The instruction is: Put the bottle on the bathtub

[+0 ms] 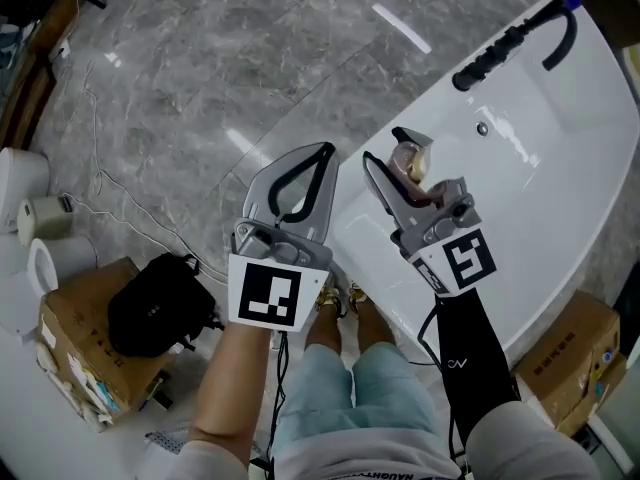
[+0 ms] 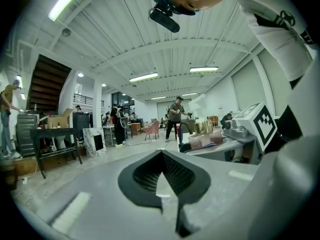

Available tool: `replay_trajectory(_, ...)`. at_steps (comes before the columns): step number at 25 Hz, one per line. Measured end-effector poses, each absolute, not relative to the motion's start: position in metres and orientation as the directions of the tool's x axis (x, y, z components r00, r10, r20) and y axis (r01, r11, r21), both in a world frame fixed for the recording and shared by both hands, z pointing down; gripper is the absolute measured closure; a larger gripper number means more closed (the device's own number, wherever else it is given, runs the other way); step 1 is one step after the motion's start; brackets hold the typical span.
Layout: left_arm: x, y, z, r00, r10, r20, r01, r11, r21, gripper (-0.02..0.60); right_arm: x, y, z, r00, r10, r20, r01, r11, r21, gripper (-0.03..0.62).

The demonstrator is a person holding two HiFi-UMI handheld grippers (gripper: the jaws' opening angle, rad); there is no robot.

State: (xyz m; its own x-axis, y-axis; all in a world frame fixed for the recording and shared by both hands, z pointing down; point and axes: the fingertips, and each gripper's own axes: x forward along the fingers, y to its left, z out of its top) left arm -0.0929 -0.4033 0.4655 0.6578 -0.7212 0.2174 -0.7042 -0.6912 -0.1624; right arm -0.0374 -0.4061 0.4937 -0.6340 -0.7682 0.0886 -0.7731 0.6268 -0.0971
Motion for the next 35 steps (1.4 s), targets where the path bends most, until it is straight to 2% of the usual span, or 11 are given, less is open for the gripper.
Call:
replay_trajectory(14, -0.099, -0.412, 0.529, 0.604, -0.74, 0.297, -0.743, -0.657, -0.128, 0.58, -0.046, -0.42, 0.552, -0.681, -0.724, 0.111, -0.731, 0.664, -0.157, 0.385)
replay_trajectory(35, -0.127, -0.401, 0.568, 0.503, -0.789, 0.353, -0.799, -0.581, -0.159, 0.581, -0.053, -0.448, 0.58, -0.689, -0.722, 0.059, -0.723, 0.68, -0.121, 0.384)
